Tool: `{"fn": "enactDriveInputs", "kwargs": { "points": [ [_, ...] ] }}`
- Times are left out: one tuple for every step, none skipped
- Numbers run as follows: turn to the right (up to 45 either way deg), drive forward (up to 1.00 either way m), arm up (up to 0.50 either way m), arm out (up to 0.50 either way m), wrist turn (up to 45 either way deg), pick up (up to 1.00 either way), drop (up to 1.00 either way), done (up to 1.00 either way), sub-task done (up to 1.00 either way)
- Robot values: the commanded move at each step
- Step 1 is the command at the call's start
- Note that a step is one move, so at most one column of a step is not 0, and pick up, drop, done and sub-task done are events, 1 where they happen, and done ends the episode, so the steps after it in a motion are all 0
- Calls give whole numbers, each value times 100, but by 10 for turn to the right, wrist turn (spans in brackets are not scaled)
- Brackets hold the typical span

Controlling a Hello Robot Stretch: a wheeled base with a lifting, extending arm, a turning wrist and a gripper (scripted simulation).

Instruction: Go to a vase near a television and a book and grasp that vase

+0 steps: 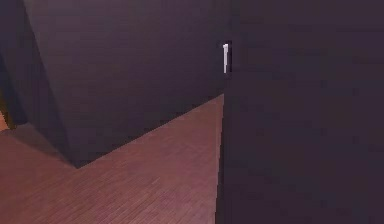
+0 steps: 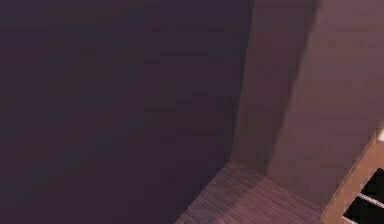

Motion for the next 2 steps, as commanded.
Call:
{"fn": "enactDriveInputs", "kwargs": {
  "points": [
    [-450, 0, 0, 0, 0, 0, 0, 0, 0],
    [0, 45, 0, 0, 0, 0, 0, 0, 0]
  ]
}}
